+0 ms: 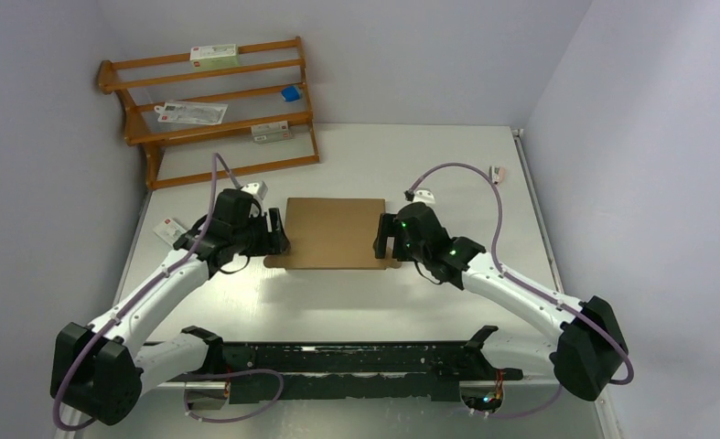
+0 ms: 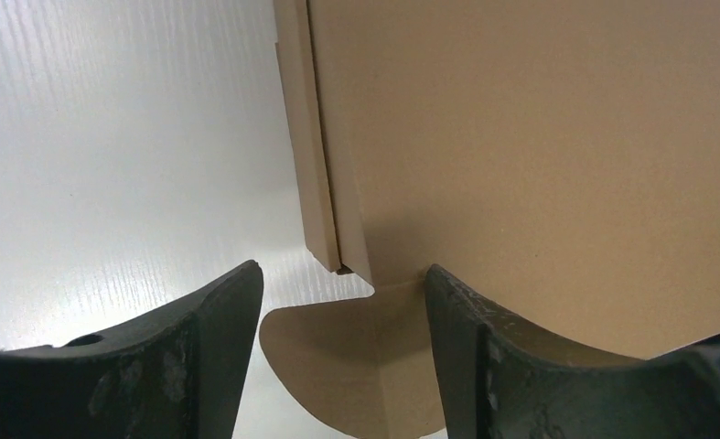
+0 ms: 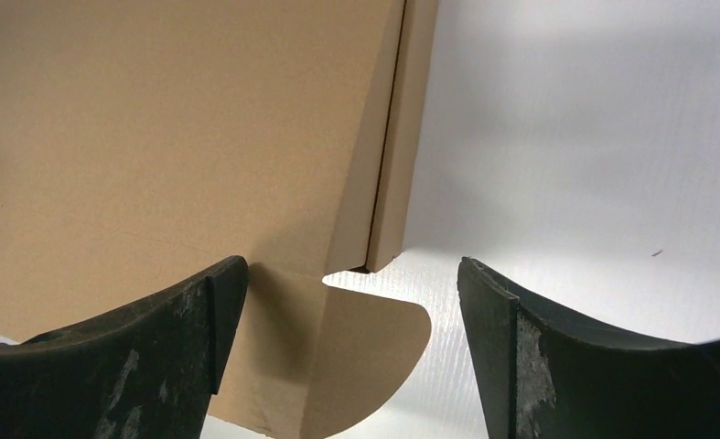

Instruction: Fold the paper box

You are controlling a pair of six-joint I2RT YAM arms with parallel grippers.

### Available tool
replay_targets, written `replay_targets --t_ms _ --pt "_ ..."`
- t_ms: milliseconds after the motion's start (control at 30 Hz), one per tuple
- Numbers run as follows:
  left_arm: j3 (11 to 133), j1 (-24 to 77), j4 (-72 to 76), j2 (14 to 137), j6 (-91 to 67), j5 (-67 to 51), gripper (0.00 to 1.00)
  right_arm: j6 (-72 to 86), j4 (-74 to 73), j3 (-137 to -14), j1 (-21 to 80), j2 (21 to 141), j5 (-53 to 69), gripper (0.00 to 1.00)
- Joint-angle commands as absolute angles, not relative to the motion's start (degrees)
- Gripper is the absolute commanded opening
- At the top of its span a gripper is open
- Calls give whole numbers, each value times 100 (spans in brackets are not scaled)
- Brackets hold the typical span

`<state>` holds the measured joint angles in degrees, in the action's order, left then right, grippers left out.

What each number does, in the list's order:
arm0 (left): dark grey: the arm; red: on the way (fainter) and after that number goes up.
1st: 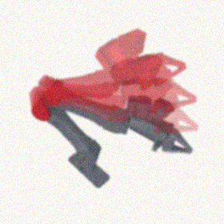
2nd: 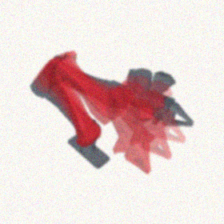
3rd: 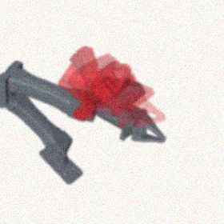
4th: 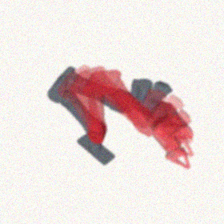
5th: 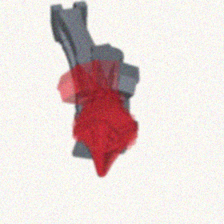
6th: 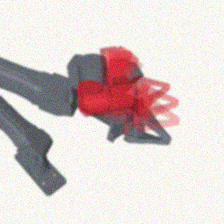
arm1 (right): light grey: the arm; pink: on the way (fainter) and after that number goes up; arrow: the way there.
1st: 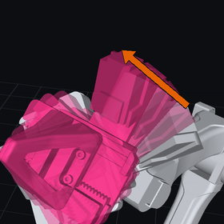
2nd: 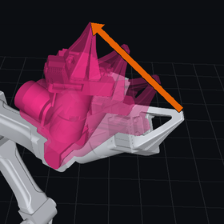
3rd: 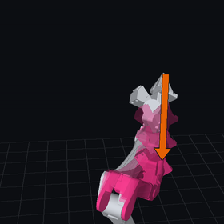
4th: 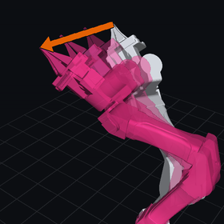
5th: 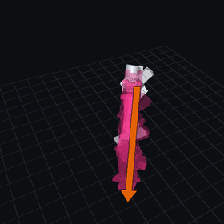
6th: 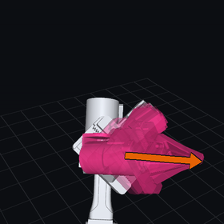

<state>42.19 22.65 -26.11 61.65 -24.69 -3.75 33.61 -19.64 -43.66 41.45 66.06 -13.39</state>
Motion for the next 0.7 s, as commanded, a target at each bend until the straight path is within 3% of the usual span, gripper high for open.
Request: replay_targets --t_ms 0,400,667 --pt "4031 2287 -2182 6249 -2605 -482 69 3413 -1548 -4155 4118 6713 -1156 87" --pt "3308 2294 -1422 6657 -2984 -665 57 3443 -675 -3187 4118 7081 -1177 66" --pt "3413 2294 -1538 6555 -2956 -574 57 3279 -740 -3247 4099 6736 -1201 64"
